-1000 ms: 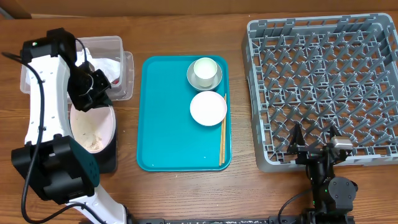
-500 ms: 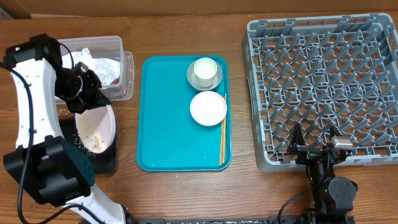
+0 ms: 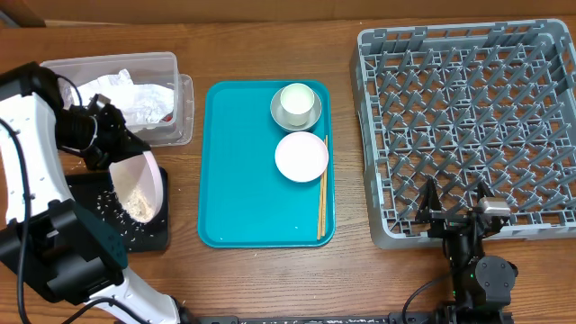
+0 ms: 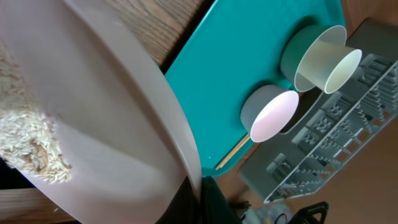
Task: Sort waste into correct bins and load items into the dishwasher
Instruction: 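Lift the plate left and tilt it to dump rice over the black tray, then hold the plate tilted over the black tray, shaking rice off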
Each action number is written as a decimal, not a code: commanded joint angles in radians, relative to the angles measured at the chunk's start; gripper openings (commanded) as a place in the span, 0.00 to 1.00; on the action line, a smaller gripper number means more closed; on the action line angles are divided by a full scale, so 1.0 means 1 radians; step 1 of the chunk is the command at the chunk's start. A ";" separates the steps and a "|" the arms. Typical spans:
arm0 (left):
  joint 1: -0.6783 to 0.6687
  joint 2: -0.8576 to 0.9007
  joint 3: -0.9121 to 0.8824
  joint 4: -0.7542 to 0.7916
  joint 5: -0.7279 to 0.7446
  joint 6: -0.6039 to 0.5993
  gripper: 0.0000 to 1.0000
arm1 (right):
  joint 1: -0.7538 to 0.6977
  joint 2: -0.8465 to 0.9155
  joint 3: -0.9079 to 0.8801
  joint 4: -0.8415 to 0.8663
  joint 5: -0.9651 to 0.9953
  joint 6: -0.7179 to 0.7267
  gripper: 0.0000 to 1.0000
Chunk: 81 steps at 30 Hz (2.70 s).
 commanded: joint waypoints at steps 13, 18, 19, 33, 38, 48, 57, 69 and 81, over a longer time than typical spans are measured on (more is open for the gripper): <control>0.091 -0.038 0.023 -0.021 0.176 0.092 0.04 | -0.003 -0.010 -0.010 0.006 -0.005 -0.003 1.00; 0.119 -0.038 0.021 -0.030 0.225 0.093 0.04 | -0.003 -0.010 -0.010 0.006 -0.005 -0.003 1.00; 0.126 -0.038 0.021 -0.032 0.243 0.100 0.04 | -0.003 -0.010 -0.010 0.006 -0.005 -0.003 1.00; 0.248 -0.037 -0.006 -0.069 0.332 0.187 0.04 | -0.003 -0.010 -0.010 0.006 -0.005 -0.003 1.00; 0.285 -0.037 -0.041 -0.069 0.362 0.208 0.04 | -0.003 -0.010 -0.010 0.006 -0.005 -0.003 1.00; 0.343 -0.037 -0.191 -0.044 0.483 0.332 0.04 | -0.003 -0.010 -0.010 0.006 -0.005 -0.003 1.00; 0.385 -0.049 -0.233 -0.084 0.535 0.403 0.04 | -0.003 -0.010 -0.010 0.006 -0.005 -0.003 1.00; 0.438 -0.077 -0.243 -0.084 0.554 0.420 0.04 | -0.003 -0.010 -0.010 0.006 -0.005 -0.003 1.00; 0.471 -0.094 -0.254 -0.077 0.550 0.404 0.04 | -0.003 -0.010 -0.010 0.006 -0.005 -0.003 1.00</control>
